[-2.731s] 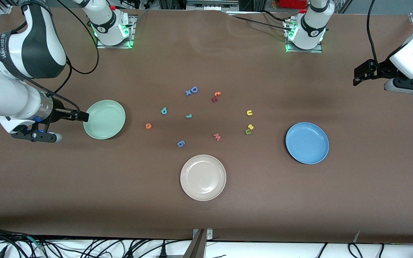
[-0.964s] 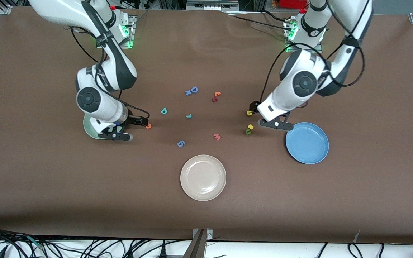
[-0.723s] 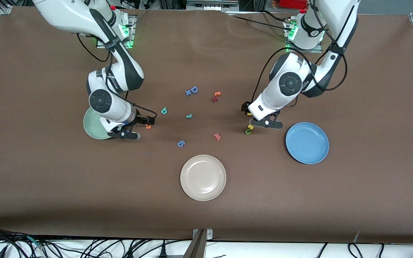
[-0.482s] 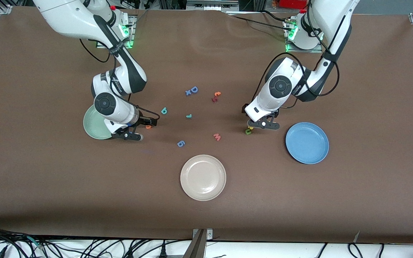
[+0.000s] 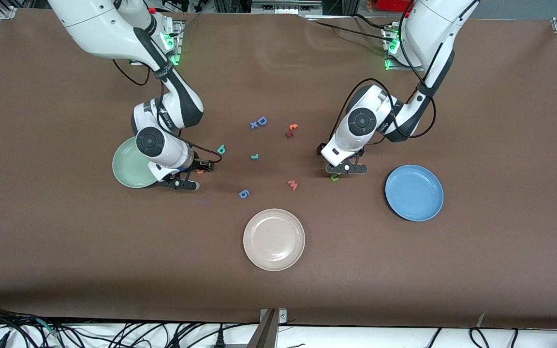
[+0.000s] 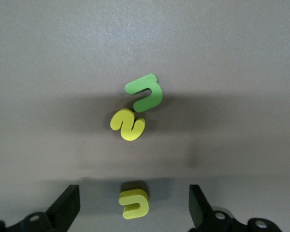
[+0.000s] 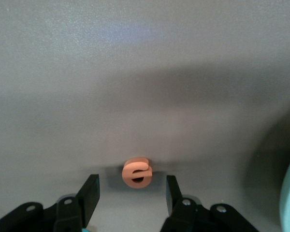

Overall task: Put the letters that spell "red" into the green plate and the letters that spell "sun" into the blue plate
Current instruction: 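Grasp the orange 6 with the right gripper while the left gripper grasps the yellow u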

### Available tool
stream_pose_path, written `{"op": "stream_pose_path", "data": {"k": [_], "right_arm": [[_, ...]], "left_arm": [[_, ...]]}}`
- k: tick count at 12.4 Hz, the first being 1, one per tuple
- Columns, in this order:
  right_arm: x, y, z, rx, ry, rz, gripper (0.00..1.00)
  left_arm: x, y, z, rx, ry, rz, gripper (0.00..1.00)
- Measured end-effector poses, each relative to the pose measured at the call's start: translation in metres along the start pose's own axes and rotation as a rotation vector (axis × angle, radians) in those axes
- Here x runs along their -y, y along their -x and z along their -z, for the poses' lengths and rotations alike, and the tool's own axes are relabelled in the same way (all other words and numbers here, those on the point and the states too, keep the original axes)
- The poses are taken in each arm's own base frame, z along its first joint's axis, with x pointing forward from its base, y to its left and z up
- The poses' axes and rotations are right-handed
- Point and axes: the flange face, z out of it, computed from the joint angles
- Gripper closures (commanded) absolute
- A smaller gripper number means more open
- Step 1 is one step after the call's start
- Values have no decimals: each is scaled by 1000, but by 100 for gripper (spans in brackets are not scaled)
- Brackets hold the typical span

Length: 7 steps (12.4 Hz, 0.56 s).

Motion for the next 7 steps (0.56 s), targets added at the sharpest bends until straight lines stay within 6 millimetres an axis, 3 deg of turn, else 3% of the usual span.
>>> {"op": "stream_pose_path", "data": {"k": [3,5,7], "right_arm": [[0,-1,-5,-9,-6,10,36],[0,-2,-8,-12,-8,25,44],[0,-2,-8,-12,-8,28,50]], "left_arm": [[-1,5,-4,8,-6,3,1],[0,7,-8,16,-11,6,4],[0,8,-10,19,-12,7,18]]}}
